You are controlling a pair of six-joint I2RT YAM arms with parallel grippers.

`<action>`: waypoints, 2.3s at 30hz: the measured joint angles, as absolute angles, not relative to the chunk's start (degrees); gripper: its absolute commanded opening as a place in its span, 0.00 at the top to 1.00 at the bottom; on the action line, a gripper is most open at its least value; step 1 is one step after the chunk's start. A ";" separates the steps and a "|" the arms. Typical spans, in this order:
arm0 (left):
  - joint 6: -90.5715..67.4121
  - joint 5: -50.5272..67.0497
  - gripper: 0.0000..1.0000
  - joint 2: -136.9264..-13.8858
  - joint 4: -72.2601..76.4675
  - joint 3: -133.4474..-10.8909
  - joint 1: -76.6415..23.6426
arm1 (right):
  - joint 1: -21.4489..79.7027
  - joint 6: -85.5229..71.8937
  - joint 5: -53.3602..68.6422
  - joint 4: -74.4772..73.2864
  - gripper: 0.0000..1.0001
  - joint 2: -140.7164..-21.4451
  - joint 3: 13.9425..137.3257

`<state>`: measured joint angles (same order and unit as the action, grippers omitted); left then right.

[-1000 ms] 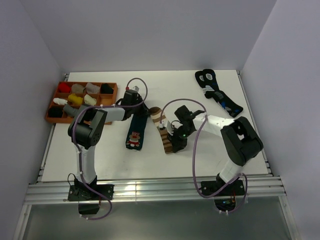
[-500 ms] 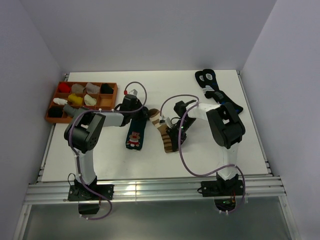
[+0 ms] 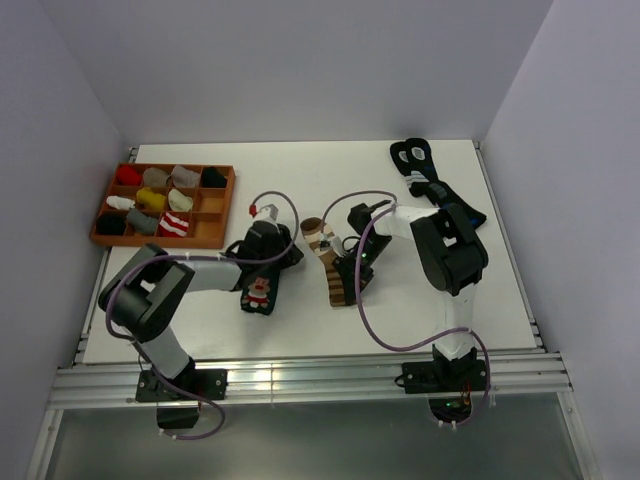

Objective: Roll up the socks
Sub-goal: Roll the sock at the center of the board.

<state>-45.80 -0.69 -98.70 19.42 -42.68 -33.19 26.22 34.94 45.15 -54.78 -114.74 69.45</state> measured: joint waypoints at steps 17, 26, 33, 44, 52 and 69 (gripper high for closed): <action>-35.38 6.72 0.59 -94.02 43.22 -30.13 -47.44 | 25.10 35.46 48.27 -57.78 0.89 -117.62 70.35; -32.60 13.87 0.64 -98.30 43.27 -34.09 -50.41 | 24.29 36.53 49.28 -59.68 0.89 -119.07 71.26; -32.21 16.56 0.64 -101.06 43.24 -34.96 -51.42 | 23.18 38.20 50.68 -62.46 0.88 -121.25 72.55; -32.14 18.68 0.59 -102.78 43.22 -35.92 -51.62 | 21.32 41.50 52.34 -67.61 0.88 -125.01 75.26; -32.08 20.10 0.57 -103.61 43.03 -36.62 -51.64 | 21.04 42.04 52.82 -69.23 0.88 -126.48 76.38; -32.47 20.67 1.00 -104.90 40.91 -38.30 -51.68 | 20.29 42.85 53.30 -70.63 0.79 -127.74 77.30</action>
<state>-32.47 20.67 -104.90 40.91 -38.30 -51.68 20.29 42.85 53.30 -70.63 -127.74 77.30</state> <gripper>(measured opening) 0.073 0.203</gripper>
